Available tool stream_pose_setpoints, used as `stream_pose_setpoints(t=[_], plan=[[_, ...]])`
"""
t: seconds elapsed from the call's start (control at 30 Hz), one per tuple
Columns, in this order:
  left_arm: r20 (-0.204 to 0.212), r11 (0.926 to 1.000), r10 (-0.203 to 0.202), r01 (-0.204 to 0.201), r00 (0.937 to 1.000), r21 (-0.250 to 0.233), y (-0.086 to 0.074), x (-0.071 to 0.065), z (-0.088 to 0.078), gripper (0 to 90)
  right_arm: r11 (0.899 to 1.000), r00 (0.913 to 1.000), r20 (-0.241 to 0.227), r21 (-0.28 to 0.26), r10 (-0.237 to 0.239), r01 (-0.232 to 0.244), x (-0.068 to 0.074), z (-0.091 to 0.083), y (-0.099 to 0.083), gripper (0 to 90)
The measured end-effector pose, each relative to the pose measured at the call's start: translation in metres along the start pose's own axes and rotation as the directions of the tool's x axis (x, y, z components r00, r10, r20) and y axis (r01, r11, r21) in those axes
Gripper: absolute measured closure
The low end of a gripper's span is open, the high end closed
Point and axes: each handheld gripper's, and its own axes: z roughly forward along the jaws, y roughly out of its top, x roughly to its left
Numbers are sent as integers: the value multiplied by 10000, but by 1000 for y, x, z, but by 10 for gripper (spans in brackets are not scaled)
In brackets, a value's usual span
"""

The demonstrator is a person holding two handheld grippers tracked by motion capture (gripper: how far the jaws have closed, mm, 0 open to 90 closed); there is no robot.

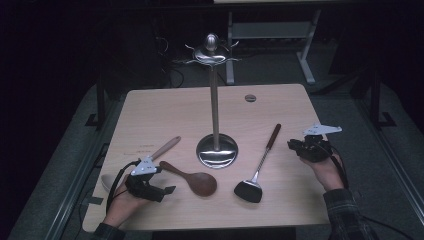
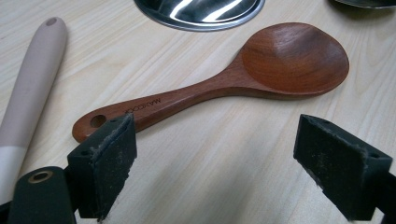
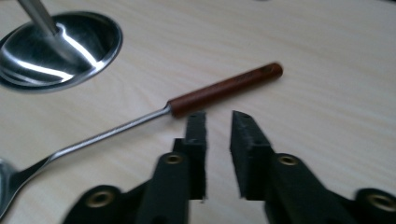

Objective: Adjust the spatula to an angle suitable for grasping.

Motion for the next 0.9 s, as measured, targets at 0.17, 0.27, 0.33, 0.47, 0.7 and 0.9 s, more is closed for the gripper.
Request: stream_pose_setpoints(t=[0.17,0.27,0.33,0.47,0.7,0.9], plan=[[-16,10000,-46,46,10000,-30,0,1,-1,129,9999,10000,94,-115,-14,15,-3,6,9,897],[13,10000,-58,58,10000,-81,0,0,0,129,9999,9999,133,-165,39,-37,-8,17,14,897],[32,9999,-72,72,10000,-105,0,0,0,129,9999,9998,188,-106,99,-97,-11,22,15,897],[43,10000,-34,34,10000,-28,0,1,0,129,9995,9992,243,-13,326,-326,-20,36,17,898],[63,10000,-85,85,9999,-29,-1,2,0,129,9989,9985,313,123,451,-455,-26,59,18,898],[74,10000,-51,51,10000,-5,-1,2,1,129,9977,9979,453,469,463,-484,-27,78,14,898]])
